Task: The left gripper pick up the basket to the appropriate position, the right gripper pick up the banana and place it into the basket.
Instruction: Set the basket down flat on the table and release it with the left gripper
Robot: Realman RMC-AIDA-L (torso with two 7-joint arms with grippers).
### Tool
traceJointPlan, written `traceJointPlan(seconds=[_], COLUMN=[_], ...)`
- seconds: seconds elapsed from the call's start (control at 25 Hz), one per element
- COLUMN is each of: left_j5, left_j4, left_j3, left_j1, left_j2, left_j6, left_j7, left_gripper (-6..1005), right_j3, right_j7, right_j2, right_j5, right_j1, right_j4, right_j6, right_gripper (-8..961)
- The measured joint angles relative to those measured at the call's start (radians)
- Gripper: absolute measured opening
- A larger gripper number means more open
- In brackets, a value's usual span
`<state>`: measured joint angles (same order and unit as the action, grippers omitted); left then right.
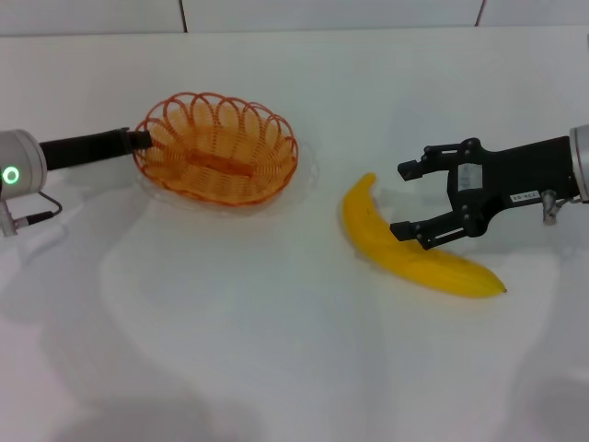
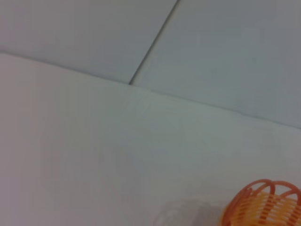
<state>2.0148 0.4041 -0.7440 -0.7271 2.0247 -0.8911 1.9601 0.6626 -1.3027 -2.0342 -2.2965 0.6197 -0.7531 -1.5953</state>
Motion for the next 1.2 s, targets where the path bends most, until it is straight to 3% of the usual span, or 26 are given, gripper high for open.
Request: traceJointPlan(seconds=[0.68, 0.92, 1.2], left_j5=[-0.004, -0.021, -0.118], left_j4=[-0.032, -0.025, -0.023], left_j3=[-0.002, -0.002, -0.006], left_j1=[-0.001, 0.001, 0.024], left_j2=[0.005, 0.005, 0.004], left_j6=[0.042, 0.038, 0.011], left_j7=[-0.011, -0.044, -0.135], left_gripper=[69, 146, 404], right_j3=[0.012, 0.012, 0.012], right_j7=[-0.012, -0.012, -0.012], right_j2=[0.002, 0.002, 0.002], right_j5=[0.000, 0.000, 0.000], right_j1=[0.003, 0.002, -0.002], right_j4=[-0.003, -0.003, -0.003], right_j6=[0.000, 0.001, 0.007], right_gripper=[899, 899, 898])
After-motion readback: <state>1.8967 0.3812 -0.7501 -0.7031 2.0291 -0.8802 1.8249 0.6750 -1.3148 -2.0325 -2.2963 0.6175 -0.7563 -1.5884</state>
